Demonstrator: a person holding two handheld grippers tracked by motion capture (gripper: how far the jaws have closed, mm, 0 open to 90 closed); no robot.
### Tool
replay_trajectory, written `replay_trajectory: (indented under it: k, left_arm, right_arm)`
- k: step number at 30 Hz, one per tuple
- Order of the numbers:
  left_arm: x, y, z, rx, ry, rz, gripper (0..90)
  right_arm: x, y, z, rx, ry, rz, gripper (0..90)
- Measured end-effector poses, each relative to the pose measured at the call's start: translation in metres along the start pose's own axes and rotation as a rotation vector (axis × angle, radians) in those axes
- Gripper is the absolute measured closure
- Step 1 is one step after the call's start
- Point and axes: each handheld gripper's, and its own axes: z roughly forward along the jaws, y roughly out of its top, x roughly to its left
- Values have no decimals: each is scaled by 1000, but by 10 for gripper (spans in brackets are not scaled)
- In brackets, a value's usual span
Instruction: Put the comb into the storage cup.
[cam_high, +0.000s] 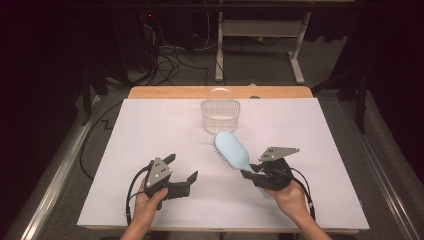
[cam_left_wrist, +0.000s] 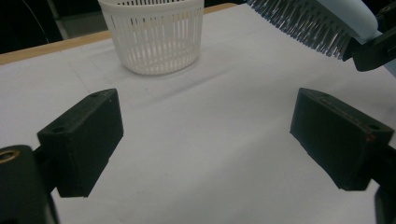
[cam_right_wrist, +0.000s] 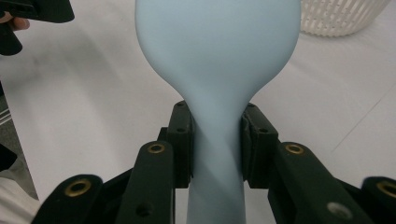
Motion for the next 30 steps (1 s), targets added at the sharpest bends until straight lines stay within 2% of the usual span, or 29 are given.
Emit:
replay_trajectory:
  k: [19, 30]
  left_arm:
    - [-19, 14, 21, 3, -72, 34, 102]
    - [-27, 22, 29, 2, -114, 33, 102]
  right_arm:
    - [4, 2, 2, -5, 3, -9, 705]
    - [6, 2, 3, -9, 3, -14, 705]
